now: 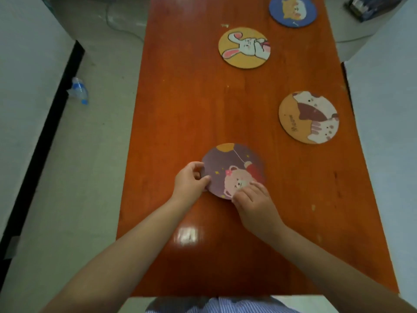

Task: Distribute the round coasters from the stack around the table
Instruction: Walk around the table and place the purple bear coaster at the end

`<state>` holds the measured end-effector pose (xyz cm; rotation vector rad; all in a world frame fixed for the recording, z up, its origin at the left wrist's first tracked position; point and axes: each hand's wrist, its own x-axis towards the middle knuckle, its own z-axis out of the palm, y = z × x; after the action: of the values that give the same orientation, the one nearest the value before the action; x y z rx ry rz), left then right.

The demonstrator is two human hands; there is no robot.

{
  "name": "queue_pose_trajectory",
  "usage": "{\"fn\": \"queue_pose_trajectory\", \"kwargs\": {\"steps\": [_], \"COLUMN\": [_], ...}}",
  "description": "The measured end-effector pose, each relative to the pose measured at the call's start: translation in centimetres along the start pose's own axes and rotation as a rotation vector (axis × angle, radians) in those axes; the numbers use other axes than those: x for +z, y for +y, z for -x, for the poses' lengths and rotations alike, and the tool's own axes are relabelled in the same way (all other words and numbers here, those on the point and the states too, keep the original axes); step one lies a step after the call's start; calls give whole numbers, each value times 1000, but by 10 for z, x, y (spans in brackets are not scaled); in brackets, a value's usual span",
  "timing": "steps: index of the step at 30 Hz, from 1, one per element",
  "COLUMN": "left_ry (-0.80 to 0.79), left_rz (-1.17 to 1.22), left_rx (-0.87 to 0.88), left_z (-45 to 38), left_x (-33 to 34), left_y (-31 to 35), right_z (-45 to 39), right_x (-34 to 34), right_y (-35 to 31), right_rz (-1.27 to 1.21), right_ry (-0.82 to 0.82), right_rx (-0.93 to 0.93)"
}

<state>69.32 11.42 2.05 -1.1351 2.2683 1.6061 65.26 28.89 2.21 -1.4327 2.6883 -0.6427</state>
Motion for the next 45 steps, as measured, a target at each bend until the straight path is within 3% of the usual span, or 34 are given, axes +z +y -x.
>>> {"fn": "queue_pose_trajectory", "kwargs": {"steps": [3, 6, 8, 13, 17, 21, 27, 35, 45], "left_ry": [-108, -306, -347, -79, -10, 61, 151, 118, 108], "left_rz": [-252, -401, -497, -369, -479, -396, -230, -362, -517], "left_rx": [74, 127, 182, 101, 49, 79, 169, 239, 335], "left_z": [26, 43, 48, 62, 79, 91, 87, 69, 68], "left_x": [-3, -12, -14, -2, -3, -1, 19, 60, 64], "left_y": [-21, -38, -45, -55, -82, -92, -62, -24, -26], "right_z": [37, 48, 52, 65, 70, 62, 81, 104, 103], "right_x": [-2, -3, -3, 4, 12, 12, -11, -26, -20], "right_y": [-19, -15, -11, -26, -31, -26, -1, 25, 35], "right_rz": [-114, -110, -85, -199, -218, -347, -468, -416, -240], "right_ry": [-69, -153, -252, -231, -192, -124, -17, -37, -291], "right_rx": [135, 518, 698, 836, 942, 1072, 1116, 1128, 1011]}}
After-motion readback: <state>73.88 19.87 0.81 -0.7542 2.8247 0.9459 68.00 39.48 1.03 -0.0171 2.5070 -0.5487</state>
